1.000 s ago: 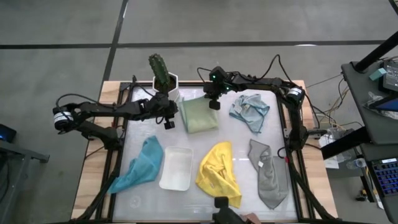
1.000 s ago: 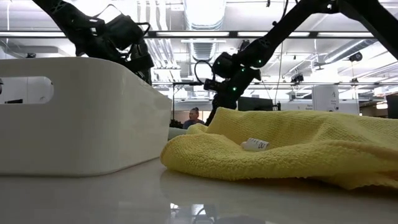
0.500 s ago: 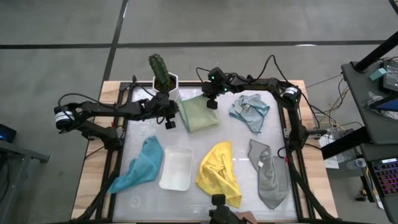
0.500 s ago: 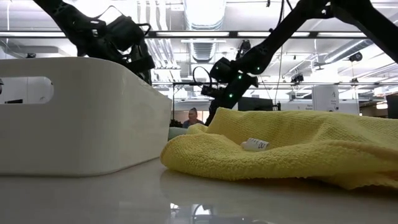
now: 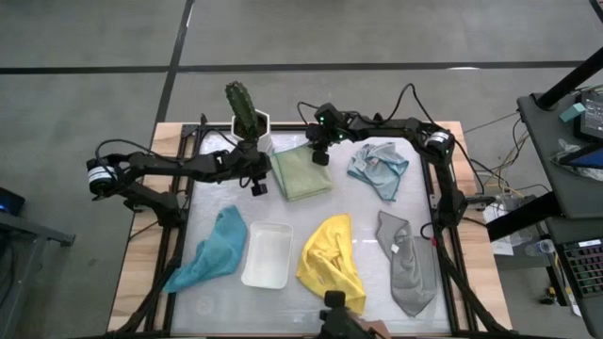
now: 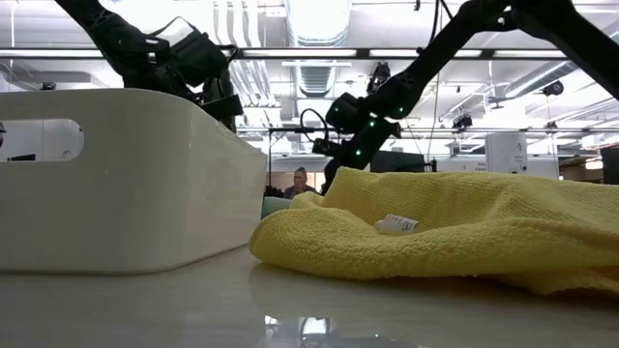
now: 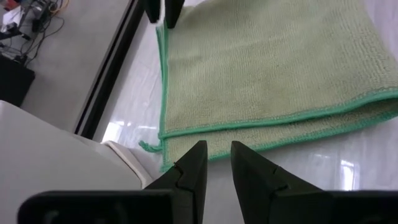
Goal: Fold microfiber towels
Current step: Fold the green microfiber towel
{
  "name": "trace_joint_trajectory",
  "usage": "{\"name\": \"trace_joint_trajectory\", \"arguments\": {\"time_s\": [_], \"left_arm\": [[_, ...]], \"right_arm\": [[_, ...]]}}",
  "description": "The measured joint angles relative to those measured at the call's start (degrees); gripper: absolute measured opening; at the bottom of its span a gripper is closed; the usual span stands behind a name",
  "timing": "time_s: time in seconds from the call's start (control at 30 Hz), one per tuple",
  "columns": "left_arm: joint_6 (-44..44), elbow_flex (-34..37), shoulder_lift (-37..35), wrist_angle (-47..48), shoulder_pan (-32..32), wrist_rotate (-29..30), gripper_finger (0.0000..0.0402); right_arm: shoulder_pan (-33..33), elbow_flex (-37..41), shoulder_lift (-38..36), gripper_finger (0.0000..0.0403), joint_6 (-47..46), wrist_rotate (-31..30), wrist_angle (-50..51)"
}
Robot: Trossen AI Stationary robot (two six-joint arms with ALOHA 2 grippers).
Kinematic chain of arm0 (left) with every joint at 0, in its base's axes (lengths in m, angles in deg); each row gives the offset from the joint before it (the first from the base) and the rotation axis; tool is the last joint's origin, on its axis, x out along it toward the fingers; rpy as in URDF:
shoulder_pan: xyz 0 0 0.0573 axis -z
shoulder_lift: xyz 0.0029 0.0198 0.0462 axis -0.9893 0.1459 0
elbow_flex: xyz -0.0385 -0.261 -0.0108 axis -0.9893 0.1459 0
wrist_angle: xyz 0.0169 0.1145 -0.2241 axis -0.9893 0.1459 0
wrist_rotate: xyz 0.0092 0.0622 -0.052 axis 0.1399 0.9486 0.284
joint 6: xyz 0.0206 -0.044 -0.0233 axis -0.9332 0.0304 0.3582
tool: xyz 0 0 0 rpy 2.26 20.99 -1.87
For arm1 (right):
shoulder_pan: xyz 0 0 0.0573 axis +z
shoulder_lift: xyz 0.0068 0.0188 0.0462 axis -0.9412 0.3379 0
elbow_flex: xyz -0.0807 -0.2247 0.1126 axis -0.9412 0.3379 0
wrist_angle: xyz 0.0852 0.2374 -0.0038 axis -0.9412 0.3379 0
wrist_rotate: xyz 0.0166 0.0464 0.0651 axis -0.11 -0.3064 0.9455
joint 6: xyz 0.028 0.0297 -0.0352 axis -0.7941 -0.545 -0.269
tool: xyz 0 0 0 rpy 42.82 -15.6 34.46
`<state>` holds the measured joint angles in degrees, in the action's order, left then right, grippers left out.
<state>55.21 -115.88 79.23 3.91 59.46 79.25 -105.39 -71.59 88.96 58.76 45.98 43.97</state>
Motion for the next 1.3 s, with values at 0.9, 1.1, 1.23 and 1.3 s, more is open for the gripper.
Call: {"name": "trace_joint_trajectory", "arguments": {"time_s": [0.9,1.1,1.23,1.3], "left_arm": [[-0.47,1.05,4.95,-3.29,-3.67,-0.03,0.0058],[-0.55,1.01,6.23,-6.18,-3.64,-0.09,0.0058],[-0.36,1.09,5.39,-6.05,-3.63,-0.75,0.0058],[-0.28,1.11,4.74,-5.96,-3.61,-1.33,0.0058]], "right_arm": [[8.87,-0.65,1.97,0.0123,-18.82,1.77,-20.37],[10.67,-0.67,4.74,0.0120,-26.40,1.60,-23.51],[10.99,-0.65,6.23,0.0120,-29.05,0.61,-23.61],[10.90,-0.65,6.63,0.0118,-30.01,0.25,-24.04]]}}
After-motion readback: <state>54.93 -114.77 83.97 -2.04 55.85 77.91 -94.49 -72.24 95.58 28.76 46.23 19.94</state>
